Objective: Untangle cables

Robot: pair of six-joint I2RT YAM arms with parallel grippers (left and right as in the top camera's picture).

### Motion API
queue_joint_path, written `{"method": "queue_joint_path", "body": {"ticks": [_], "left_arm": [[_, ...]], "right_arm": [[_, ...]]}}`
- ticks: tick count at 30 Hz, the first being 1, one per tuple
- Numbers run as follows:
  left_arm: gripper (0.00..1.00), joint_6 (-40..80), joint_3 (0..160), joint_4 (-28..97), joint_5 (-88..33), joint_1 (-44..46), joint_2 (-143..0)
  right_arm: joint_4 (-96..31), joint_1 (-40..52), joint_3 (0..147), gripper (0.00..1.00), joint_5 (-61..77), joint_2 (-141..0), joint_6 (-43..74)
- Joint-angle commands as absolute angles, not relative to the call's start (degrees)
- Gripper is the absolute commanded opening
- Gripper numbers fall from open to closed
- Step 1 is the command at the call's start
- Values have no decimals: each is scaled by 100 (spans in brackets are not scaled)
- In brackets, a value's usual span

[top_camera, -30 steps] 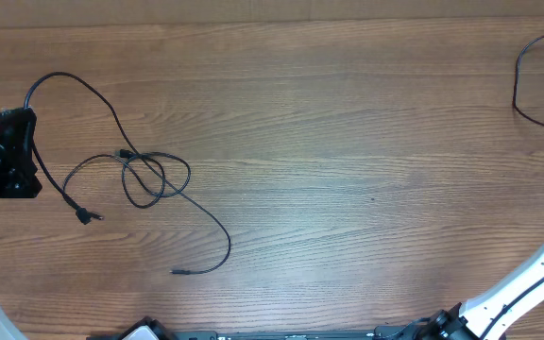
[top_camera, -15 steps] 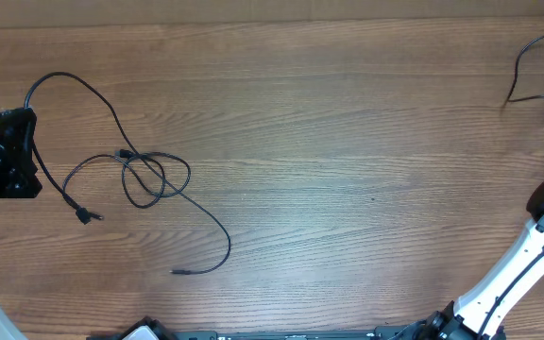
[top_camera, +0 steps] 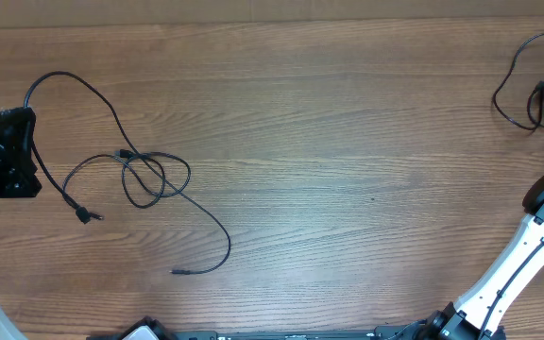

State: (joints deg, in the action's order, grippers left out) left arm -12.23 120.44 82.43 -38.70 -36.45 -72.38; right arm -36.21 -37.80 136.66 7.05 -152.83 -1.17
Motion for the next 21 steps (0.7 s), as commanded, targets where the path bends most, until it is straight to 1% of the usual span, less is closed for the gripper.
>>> {"method": "queue_joint_path", "body": {"ticks": [1, 7, 14, 16, 18, 21], "left_arm": [[4, -1330, 12130, 8182, -3857, -3623, -7194], [4, -1328, 12130, 8162, -3844, -3625, -7192], [4, -1278, 12130, 8162, -3837, -3625, -7196], [4, -1269, 12130, 8162, -3835, -3625, -7199], [4, -1286, 12130, 8147, -3811, -3625, -7199], [4, -1286, 12130, 8071, -3747, -3625, -7199]], "right_arm": [[-4018, -3743, 14368, 100, 648, -14665, -486], [-4976, -3728, 15266, 100, 692, -13721, -327], [-5933, -3612, 15537, 100, 2255, -12650, 62], [-6267, -3358, 15537, 100, 2818, -12446, -89], [-6427, -3164, 15537, 100, 3024, -12379, -294], [-6812, -2589, 15537, 100, 3354, -12267, -805]]}}
